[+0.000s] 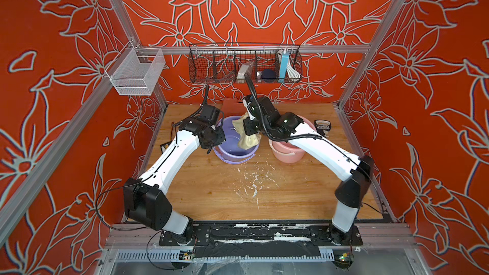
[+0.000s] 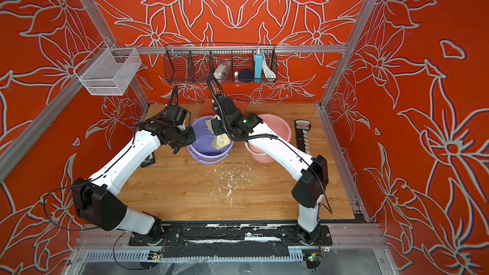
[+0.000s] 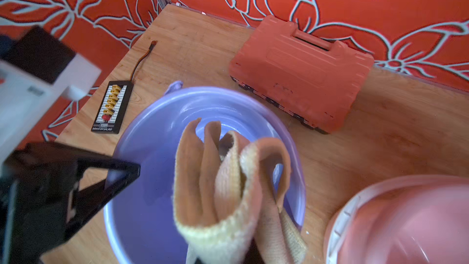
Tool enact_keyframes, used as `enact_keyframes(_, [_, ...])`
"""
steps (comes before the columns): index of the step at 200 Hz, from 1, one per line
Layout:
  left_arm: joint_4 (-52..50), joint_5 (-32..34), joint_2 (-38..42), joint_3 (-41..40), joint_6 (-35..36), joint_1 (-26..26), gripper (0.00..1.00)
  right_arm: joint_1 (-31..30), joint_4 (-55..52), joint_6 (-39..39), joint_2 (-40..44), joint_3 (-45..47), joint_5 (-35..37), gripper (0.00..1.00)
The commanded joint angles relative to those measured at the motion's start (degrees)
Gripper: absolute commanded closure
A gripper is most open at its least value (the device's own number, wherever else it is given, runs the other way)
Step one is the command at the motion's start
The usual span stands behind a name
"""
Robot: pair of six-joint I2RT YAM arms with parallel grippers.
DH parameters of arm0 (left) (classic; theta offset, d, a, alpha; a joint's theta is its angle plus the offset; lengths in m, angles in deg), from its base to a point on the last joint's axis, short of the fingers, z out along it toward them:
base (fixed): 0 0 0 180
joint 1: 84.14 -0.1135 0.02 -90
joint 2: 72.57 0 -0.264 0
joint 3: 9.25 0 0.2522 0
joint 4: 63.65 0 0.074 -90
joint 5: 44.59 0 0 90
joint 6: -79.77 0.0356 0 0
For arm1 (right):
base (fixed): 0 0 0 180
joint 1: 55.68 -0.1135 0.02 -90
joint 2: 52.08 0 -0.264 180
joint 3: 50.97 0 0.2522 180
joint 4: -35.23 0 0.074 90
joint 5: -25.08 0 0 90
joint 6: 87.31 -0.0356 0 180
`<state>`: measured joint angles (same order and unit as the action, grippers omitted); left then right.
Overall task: Wipe the inside of the bucket with a cloth
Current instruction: Wipe the dirt from the inside of the bucket.
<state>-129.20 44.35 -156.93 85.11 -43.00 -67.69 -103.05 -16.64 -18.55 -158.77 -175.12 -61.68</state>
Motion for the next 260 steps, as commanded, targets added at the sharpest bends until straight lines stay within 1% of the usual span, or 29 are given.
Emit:
enact_keyframes(1, [-0.5, -4.2, 3.0, -0.3, 1.0, 0.2, 1.00, 1.5, -4.0, 2.0, -5.3, -7.7, -3.4, 1.00])
enact_keyframes(24, [-1.0, -5.4, 3.5, -0.5, 1.0, 0.1, 1.00, 1.7, -8.8, 3.8, -12.1, -16.1, -1.9, 1.00])
enact_keyframes(42, [-0.3, -7.0, 4.4, -1.6, 1.0, 0.2, 1.00, 2.1, -10.5, 4.6, -15.3, -19.8, -0.1, 1.00])
enact_keyframes(56, [-0.5, -6.7, 4.9, -2.1, 1.0, 0.2, 1.00, 2.5, -12.2, 4.9, -16.8, -22.0, 0.8, 1.00])
enact_keyframes(67, [-1.3, -5.0, 5.0, -2.0, 0.8, 0.1, 1.00, 2.5, -13.3, 5.8, -17.1, -22.9, 3.1, 1.00])
enact_keyframes(85, [-2.0, -2.4, 5.2, -1.6, 0.4, 0.1, 1.00, 2.9, -14.7, 7.2, -16.2, -22.2, 6.3, 1.00])
enact_keyframes(107, [-2.3, 1.0, 4.9, -0.8, -0.5, 0.1, 1.00, 3.4, -16.0, 8.6, -13.9, -19.3, 9.7, 1.00])
enact_keyframes(140, [-0.7, 2.5, 4.2, 0.6, -1.8, 0.0, 1.00, 3.8, -19.0, 9.7, -10.0, -13.0, 10.5, 1.00])
enact_keyframes(165, [0.5, 3.0, 3.0, 1.7, -2.6, 0.0, 1.00, 3.6, -19.6, 9.2, -5.9, -4.6, 6.7, 1.00])
enact_keyframes(193, [0.7, 3.2, 1.5, 3.0, -2.7, 0.0, 1.00, 3.1, -19.5, 6.9, -1.0, 4.6, 0.1, 1.00])
enact_keyframes(225, [1.3, 2.8, 0.6, 3.5, -2.8, 0.0, 1.00, 0.7, -17.6, 6.3, 2.6, 11.4, -11.4, 1.00])
enact_keyframes(244, [1.3, 2.5, 0.2, 3.9, -2.7, 0.0, 1.00, -0.8, -15.5, 6.7, 4.0, 12.9, -22.0, 1.00])
enact_keyframes(251, [1.2, 2.6, 0.1, 3.9, -2.6, 0.0, 1.00, -1.2, -14.0, 6.4, 5.5, 13.7, -24.3, 1.00])
enact_keyframes(260, [1.2, 2.6, 0.1, 3.7, -2.5, 0.0, 1.00, -1.1, -11.4, 5.1, 7.5, 14.5, -24.6, 1.00])
